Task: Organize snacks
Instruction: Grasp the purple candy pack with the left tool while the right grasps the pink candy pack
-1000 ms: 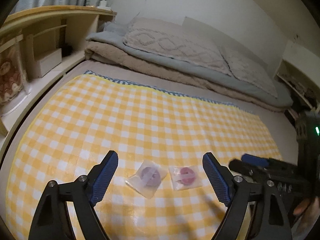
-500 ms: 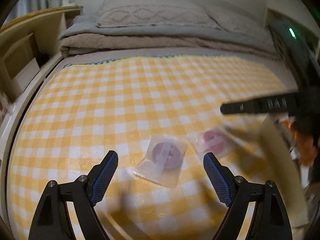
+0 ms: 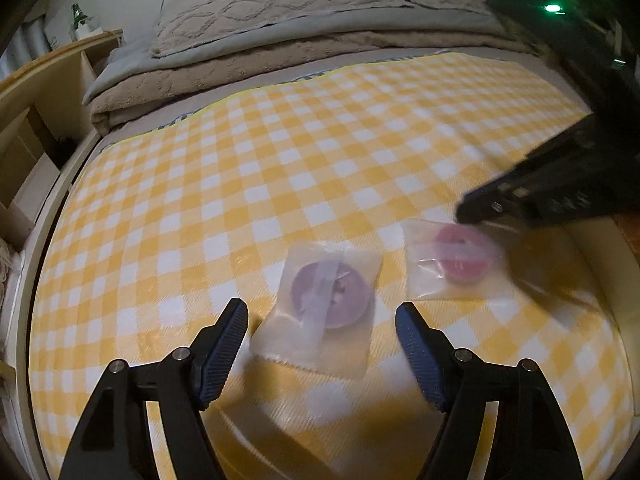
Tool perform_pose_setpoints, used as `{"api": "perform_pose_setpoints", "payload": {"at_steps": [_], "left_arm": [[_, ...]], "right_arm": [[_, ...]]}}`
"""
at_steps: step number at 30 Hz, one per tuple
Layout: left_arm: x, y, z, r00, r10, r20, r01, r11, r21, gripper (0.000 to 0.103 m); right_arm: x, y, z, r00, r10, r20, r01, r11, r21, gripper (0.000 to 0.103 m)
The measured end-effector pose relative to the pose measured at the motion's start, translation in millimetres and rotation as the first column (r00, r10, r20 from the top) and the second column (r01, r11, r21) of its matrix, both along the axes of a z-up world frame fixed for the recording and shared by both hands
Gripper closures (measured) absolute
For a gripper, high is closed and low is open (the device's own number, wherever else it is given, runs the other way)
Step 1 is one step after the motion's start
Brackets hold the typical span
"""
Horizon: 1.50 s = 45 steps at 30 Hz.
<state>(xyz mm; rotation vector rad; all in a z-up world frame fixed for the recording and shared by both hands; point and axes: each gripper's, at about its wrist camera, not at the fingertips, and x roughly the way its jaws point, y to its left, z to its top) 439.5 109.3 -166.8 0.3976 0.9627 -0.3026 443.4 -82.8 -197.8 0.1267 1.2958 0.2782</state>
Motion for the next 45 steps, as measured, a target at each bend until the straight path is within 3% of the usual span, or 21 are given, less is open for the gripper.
{"api": "perform_pose_setpoints", "payload": {"at_steps": [2,3,10,16,18,20,22,24,26,29,35,39,42,45], "left_arm": [[7,-5,-7,1.0,0.006,-0.01,-0.006,1.0,0.017,0.045],[9,-8,-10,1.0,0.017,-0.017,-0.017,1.0,0.026,0.047],[11,4,-8,0.992,0.119,-0.048,-0.119,0.993,-0.014,0.05],[-2,26,0,0.961,0.264,-0.079,-0.267,0.963,-0.036,0.051],[-3,33,2,0.938,0.334,-0.093,-0.339,0.94,-0.042,0.051],[-7,38,4,0.91,0.399,-0.115,-0.406,0.912,-0.053,0.05],[-9,39,5,0.892,0.433,-0.132,-0.443,0.895,-0.058,0.048],[-11,36,6,0.887,0.434,-0.16,-0.448,0.892,-0.063,0.042],[-15,33,8,0.894,0.407,-0.186,-0.427,0.9,-0.084,0.027],[-19,28,13,0.908,0.368,-0.198,-0.394,0.913,-0.11,0.027],[-22,41,26,0.906,0.387,-0.171,-0.411,0.901,-0.136,0.027],[-16,52,24,0.877,0.441,-0.193,-0.472,0.865,-0.172,0.026],[-13,61,24,0.853,0.482,-0.199,-0.516,0.837,-0.182,0.026],[-3,58,22,0.843,0.505,-0.186,-0.533,0.83,-0.164,0.025]], "right_arm": [[-9,-2,2,1.0,0.017,-0.018,-0.017,1.0,-0.001,0.094],[-13,-3,2,0.999,0.024,-0.028,-0.023,1.0,0.002,0.094],[-42,3,10,0.993,0.097,-0.073,-0.096,0.995,0.008,0.094],[-47,-14,27,1.0,-0.025,-0.013,0.026,0.99,0.136,0.09],[-47,-17,26,0.997,-0.077,-0.014,0.078,0.98,0.185,0.081],[-44,-15,22,0.992,-0.121,-0.03,0.125,0.971,0.206,0.054],[-42,-9,18,0.989,-0.144,-0.029,0.147,0.97,0.194,0.051],[-40,-1,14,0.986,-0.164,-0.035,0.168,0.97,0.176,0.05],[-38,6,7,0.981,-0.188,-0.05,0.194,0.966,0.17,0.046],[-36,15,5,0.976,-0.212,-0.043,0.217,0.962,0.164,0.031],[-33,40,4,0.982,-0.187,0.0,0.186,0.979,0.079,0.03],[-32,50,2,0.985,-0.17,0.018,0.17,0.985,0.02,0.035],[-34,55,0,0.987,-0.159,0.037,0.16,0.987,-0.022,0.048],[-38,58,-2,0.989,-0.138,0.062,0.14,0.99,-0.032,0.049]]}}
